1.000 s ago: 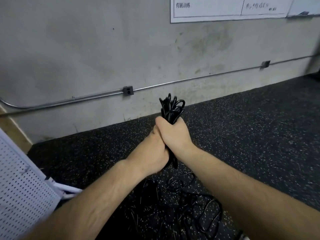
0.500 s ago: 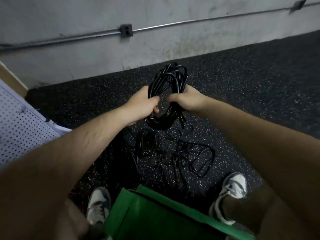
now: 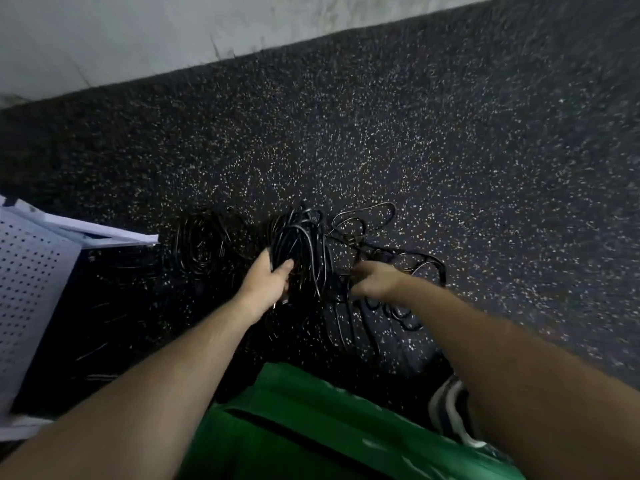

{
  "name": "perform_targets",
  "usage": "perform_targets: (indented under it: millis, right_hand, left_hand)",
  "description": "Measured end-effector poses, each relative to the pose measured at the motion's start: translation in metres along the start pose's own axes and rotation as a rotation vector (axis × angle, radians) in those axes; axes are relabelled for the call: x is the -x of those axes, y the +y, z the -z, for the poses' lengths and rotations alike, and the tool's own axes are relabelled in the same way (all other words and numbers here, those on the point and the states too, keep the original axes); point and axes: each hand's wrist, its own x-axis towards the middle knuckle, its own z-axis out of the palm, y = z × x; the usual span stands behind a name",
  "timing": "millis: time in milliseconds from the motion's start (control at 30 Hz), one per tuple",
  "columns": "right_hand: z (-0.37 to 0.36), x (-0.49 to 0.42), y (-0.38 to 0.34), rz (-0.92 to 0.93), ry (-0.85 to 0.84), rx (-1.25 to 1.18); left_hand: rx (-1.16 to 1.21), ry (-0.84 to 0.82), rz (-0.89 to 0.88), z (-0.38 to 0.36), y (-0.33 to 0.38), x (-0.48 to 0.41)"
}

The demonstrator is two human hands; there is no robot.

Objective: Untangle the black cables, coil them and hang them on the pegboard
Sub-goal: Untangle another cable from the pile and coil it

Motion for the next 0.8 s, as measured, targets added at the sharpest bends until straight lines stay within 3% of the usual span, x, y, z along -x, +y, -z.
perform_targets:
  millis: [67, 100, 267, 367, 600, 800]
  right_hand:
    - [-0.027, -0.027, 0.014, -0.068, 0.307, 0.234]
    - [-0.039, -0.040, 0.016, -0.070, 0.384, 0.331]
    - [-0.097, -0.099, -0.001, -0.064, 0.175, 0.611]
    - [-0.105, -0.114, 0.005, -0.114, 0.215, 0.662]
    - [-0.067, -0.119, 0.051, -0.201, 0.341, 0.499]
    - [-0.008, -0.113, 0.116, -0.440, 0.621, -0.034]
  left_hand:
    - [0.002, 0.000, 0.066, -0.002, -0.029, -0.007]
    - [0.002, 0.000, 0.092, -0.003, -0.041, -0.011]
    - [-0.056, -0.025, 0.154, -0.005, -0.076, -0.023]
    - [-0.080, -0.067, 0.176, -0.006, -0.081, -0.029]
    - [-0.125, -0.194, 0.179, -0.020, -0.071, -0.020]
    - [-0.138, -0.382, 0.138, -0.047, -0.054, -0.012]
